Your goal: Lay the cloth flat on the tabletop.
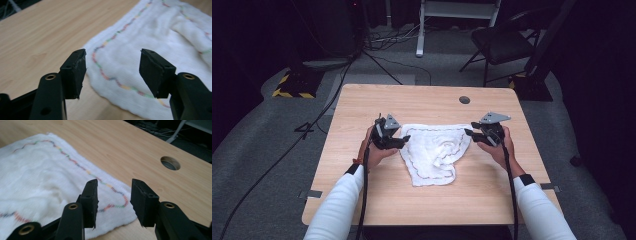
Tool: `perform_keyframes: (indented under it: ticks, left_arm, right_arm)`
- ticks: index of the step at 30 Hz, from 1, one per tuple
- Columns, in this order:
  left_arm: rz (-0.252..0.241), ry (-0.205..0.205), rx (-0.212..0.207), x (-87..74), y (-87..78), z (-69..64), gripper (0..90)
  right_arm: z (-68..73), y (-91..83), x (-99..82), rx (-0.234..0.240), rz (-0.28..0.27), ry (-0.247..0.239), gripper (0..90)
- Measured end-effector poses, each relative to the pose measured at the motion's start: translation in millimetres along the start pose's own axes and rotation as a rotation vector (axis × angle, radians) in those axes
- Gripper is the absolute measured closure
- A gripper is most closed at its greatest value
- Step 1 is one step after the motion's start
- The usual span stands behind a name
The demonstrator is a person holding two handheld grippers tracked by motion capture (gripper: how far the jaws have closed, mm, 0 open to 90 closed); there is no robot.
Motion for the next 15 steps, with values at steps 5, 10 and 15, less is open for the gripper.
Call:
perform_keyframes:
  ticks: [5, 10, 15]
  left_arm:
    - [0.024, 0.049, -0.056, -6.5, -8.2, -30.4, 31.4]
    - [0.038, 0.067, -0.107, -16.3, -16.2, -60.8, 24.6]
    - [0.105, 0.105, -0.175, -34.0, -13.0, -89.9, 23.3]
  right_arm:
    - [20.3, -12.8, -8.6, 0.076, 0.006, -0.011, 55.7]
    - [58.8, -30.9, -12.6, 0.183, 0.004, -0.067, 54.2]
    - [84.6, -38.2, -16.0, 0.249, 0.005, -0.113, 54.1]
Point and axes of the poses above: each handheld gripper's, and its own axes: y roughly forward along the jaws, x roughly out of its top, z roughly to its left, the point moved 9 cm from there along y, roughly forward along the jaws, and after that the axes turned 6 degrees about -x, right-handed, at the moved point
